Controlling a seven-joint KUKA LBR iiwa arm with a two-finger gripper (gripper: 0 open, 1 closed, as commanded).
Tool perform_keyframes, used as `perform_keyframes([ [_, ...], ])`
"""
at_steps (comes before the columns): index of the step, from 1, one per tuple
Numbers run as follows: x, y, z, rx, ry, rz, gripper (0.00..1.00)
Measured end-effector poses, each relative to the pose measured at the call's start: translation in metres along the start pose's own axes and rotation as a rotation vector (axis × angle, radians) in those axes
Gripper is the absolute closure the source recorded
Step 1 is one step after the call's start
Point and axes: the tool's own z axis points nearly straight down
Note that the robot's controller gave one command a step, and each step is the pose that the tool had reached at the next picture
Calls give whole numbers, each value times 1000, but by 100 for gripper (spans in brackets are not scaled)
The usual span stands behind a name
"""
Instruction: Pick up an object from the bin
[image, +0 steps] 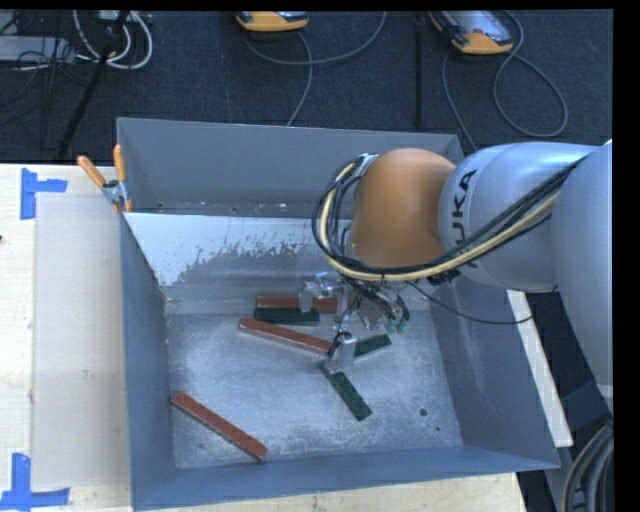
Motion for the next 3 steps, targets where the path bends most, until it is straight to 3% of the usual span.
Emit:
perform_keyframes([
  [1,-7,-12,-6,1,-10,239,0],
  [2,6,-31,25,0,-5,452,0],
  [3,45,-6,12,0,-3,459,0],
])
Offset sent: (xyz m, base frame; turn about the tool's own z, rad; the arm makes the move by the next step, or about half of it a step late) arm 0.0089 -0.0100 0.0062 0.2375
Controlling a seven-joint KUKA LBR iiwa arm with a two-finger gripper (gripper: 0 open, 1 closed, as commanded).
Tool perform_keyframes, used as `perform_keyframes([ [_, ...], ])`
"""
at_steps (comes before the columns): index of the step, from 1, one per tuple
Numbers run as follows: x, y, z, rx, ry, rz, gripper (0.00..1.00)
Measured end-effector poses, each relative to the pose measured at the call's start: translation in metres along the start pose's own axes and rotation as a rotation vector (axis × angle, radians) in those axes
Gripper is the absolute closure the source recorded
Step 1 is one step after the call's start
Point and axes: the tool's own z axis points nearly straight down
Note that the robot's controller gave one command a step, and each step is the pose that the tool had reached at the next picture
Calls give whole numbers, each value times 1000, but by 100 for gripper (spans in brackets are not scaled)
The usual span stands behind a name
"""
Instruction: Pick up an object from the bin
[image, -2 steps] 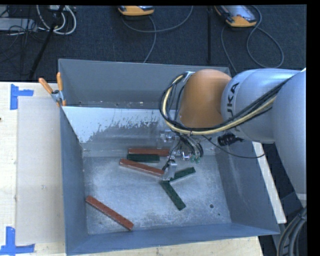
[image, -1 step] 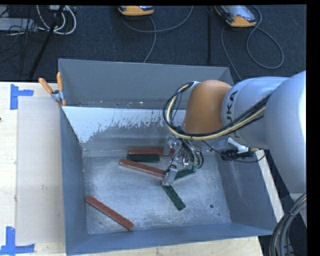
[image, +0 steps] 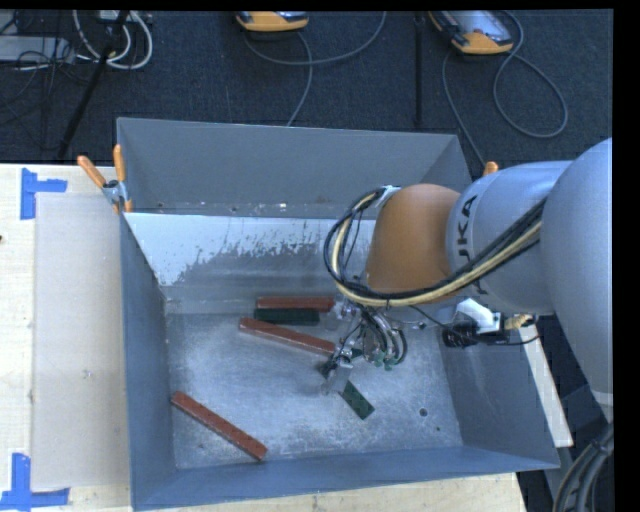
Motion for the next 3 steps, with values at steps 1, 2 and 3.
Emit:
perform_keyframes([
  [1,0,6,33,0,-1,-10,0],
  [2,-1,6,30,-1,-4,-9,100],
  [3,41,-58,32,2,0,-133,100],
])
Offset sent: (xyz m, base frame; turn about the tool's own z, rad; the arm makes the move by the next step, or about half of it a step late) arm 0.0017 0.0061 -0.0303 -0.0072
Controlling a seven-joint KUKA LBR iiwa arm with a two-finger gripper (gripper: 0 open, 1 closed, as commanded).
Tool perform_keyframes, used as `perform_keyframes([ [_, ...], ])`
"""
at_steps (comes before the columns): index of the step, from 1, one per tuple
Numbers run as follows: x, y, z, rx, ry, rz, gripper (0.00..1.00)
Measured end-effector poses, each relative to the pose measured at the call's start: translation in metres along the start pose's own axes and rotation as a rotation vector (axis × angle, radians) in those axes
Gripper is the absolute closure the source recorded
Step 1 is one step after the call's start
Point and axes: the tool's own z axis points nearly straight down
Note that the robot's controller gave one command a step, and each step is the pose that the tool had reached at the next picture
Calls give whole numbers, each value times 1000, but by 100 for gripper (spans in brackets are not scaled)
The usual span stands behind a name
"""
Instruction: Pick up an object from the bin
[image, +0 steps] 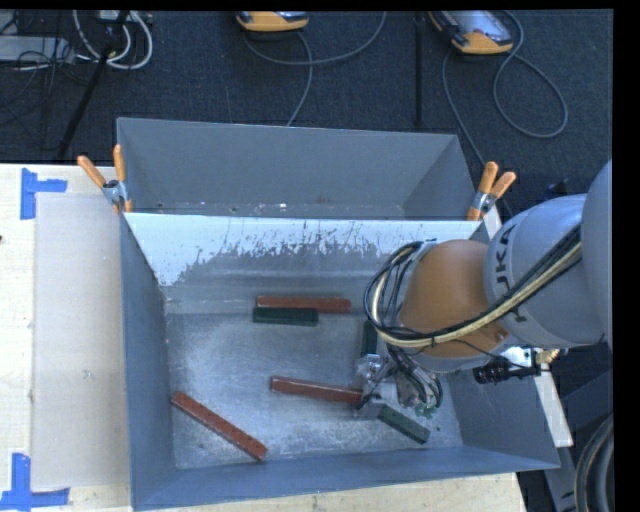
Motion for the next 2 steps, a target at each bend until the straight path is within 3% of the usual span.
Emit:
perform_keyframes([
  [1,22,76,-148,-6,-12,20,100],
  [2,22,74,-143,-3,-5,23,0],
])
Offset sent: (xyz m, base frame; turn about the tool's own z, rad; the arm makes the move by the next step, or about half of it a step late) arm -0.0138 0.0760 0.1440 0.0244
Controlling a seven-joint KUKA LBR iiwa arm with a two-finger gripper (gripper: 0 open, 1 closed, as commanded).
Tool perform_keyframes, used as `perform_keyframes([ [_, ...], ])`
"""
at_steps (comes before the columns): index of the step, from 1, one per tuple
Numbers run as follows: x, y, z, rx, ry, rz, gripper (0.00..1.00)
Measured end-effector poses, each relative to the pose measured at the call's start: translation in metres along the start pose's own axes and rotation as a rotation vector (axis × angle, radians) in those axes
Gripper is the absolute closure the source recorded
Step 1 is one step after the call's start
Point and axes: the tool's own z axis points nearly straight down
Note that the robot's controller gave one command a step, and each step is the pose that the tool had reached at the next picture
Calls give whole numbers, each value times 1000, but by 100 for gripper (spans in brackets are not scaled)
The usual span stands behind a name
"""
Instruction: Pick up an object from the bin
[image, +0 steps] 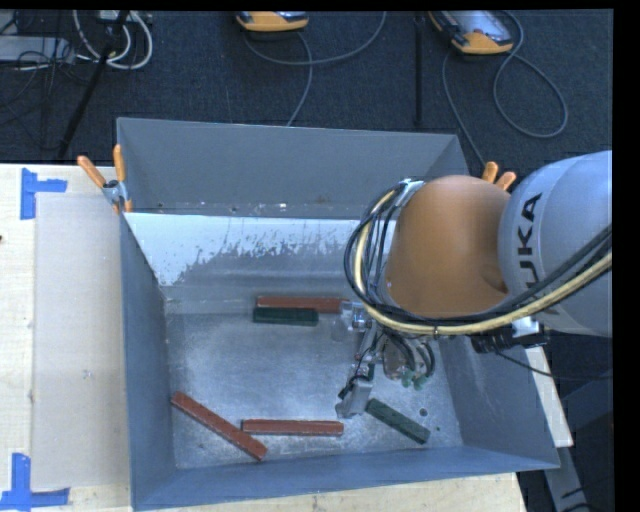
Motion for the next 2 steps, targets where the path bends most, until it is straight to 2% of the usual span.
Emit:
perform_keyframes([
  [1,31,44,134,0,3,-14,0],
  [2,30,43,132,1,1,-10,100],
])
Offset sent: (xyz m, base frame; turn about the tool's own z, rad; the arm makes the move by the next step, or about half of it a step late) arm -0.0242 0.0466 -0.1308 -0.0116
